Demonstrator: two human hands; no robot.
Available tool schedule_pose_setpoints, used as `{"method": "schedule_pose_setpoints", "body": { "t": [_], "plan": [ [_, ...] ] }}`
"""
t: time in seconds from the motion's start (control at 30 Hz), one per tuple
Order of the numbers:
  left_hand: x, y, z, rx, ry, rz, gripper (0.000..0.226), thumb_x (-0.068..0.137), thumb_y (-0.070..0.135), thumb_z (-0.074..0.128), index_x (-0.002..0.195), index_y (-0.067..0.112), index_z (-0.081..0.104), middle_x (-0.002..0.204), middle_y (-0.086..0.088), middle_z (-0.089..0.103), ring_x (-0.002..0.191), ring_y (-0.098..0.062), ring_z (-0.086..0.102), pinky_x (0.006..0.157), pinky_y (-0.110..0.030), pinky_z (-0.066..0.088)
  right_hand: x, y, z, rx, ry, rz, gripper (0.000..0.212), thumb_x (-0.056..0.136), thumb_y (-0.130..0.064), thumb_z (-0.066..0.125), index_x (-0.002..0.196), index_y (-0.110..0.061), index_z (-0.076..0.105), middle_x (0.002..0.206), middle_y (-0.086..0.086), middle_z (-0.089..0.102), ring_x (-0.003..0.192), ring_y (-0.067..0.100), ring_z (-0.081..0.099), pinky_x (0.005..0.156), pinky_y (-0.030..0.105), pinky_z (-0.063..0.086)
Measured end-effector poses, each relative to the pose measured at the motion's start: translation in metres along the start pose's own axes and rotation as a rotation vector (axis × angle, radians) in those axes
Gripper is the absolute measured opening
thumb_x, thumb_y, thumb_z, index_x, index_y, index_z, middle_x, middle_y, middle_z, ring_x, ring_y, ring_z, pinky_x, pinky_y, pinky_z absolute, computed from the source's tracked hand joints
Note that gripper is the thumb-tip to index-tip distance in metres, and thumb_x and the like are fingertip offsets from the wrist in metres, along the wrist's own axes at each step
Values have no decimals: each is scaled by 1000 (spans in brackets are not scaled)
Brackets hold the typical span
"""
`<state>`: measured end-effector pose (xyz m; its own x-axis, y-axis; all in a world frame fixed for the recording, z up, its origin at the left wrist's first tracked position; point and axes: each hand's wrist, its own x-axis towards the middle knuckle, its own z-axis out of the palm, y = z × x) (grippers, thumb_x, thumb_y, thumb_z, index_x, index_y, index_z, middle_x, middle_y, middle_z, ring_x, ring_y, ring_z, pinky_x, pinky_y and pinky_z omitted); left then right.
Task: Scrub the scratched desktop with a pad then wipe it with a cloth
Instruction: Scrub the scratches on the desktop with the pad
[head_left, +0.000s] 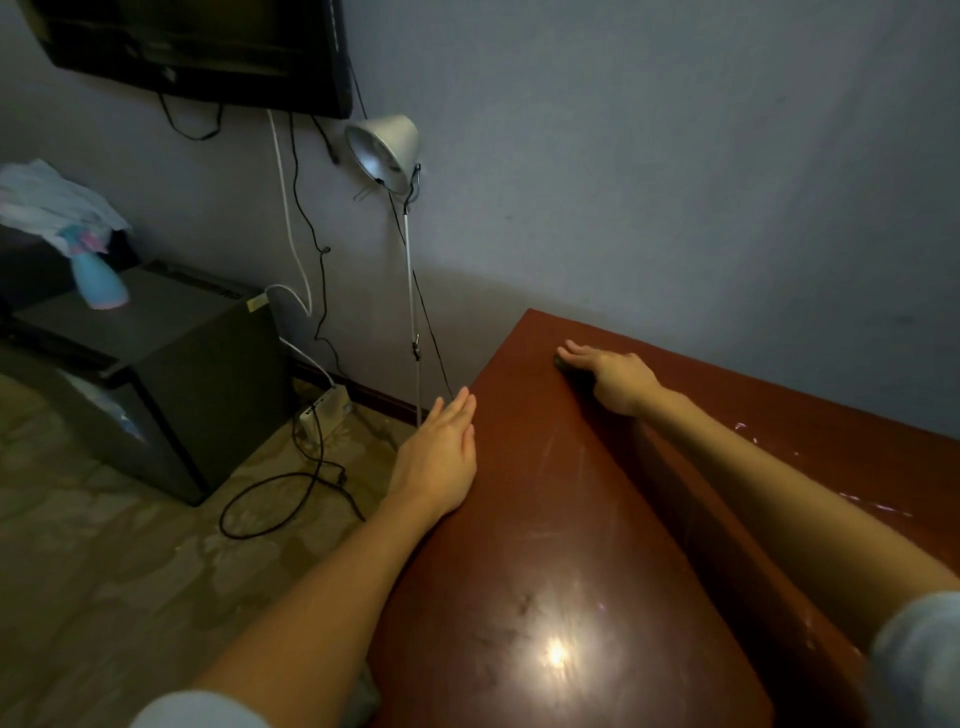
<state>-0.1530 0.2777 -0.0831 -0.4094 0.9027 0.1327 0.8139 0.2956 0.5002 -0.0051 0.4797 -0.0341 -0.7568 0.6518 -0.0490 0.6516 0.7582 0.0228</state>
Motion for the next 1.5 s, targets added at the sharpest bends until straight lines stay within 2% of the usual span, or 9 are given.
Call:
{"method": "schedule_pose_setpoints", "body": {
  "t": [0.27, 0.53, 0.67, 0.8, 1.1, 1.27, 1.33, 1.4, 1.5],
  "plan": [
    [2, 0, 3, 52, 10, -14, 48, 103, 23, 26, 152, 21, 24, 159, 11, 16, 147, -14, 11, 117, -38, 23, -26, -65, 17, 47, 40, -275, 79, 83, 7, 40, 150, -30, 23, 158, -9, 14, 145, 12, 17, 111, 40, 30],
    [0, 0, 2, 81, 8, -33, 48, 104, 24, 25, 152, 24, 22, 159, 12, 14, 147, -14, 8, 120, -46, 6, -5, -12, -6, 26, -24, 74, 76, 85, 9, 35, 150, -31, 25, 158, -9, 15, 142, 17, 29, 99, 39, 39],
    [1, 0, 5, 82, 23, -39, 48, 104, 24, 25, 152, 24, 23, 158, 12, 15, 147, -14, 9, 119, -45, 5, -56, -35, 11, 65, 44, -13, 79, 81, 4, 41, 150, -33, 24, 158, -13, 13, 145, 9, 17, 108, 35, 27],
    [1, 1, 4, 92, 17, -48, 48, 103, 25, 26, 151, 24, 24, 158, 12, 16, 147, -14, 11, 119, -47, 6, -58, -78, 17, 117, 54, -240, 78, 80, 2, 41, 149, -33, 26, 157, -14, 16, 144, 8, 19, 107, 34, 29],
    [-1, 1, 1, 58, 3, -48, 48, 104, 25, 27, 151, 25, 25, 158, 12, 17, 147, -14, 12, 119, -50, 8, -33, -11, 16, 48, 3, 67, 59, 94, -11, 36, 148, -33, 29, 151, 4, 27, 135, 28, 28, 108, 39, 30],
    [-1, 2, 1, 76, 9, -58, 48, 103, 25, 27, 151, 25, 25, 158, 12, 17, 147, -15, 13, 119, -50, 11, -88, -50, 31, 173, 208, -271, 57, 90, 2, 44, 139, -28, 48, 130, 2, 50, 116, 25, 48, 90, 40, 44],
    [0, 3, 0, 80, -1, -59, 48, 103, 25, 27, 151, 25, 25, 158, 13, 16, 147, -15, 13, 118, -50, 12, -81, -73, 30, 151, 213, -373, 58, 88, 2, 46, 135, -31, 52, 130, -4, 53, 117, 21, 49, 79, 35, 40],
    [-1, 3, -1, 71, -5, -56, 48, 103, 25, 27, 151, 24, 25, 158, 12, 16, 147, -15, 13, 118, -50, 12, -62, -79, 23, 142, 201, -329, 61, 87, 5, 44, 133, -35, 54, 132, -9, 53, 121, 16, 48, 77, 32, 34],
    [-1, 3, 0, 55, -3, -46, 48, 103, 24, 28, 151, 24, 26, 158, 12, 17, 147, -15, 14, 118, -50, 12, -36, -46, 14, 162, 163, -143, 60, 89, 5, 41, 129, -35, 57, 137, -11, 52, 127, 14, 47, 94, 34, 41]
  ]
}}
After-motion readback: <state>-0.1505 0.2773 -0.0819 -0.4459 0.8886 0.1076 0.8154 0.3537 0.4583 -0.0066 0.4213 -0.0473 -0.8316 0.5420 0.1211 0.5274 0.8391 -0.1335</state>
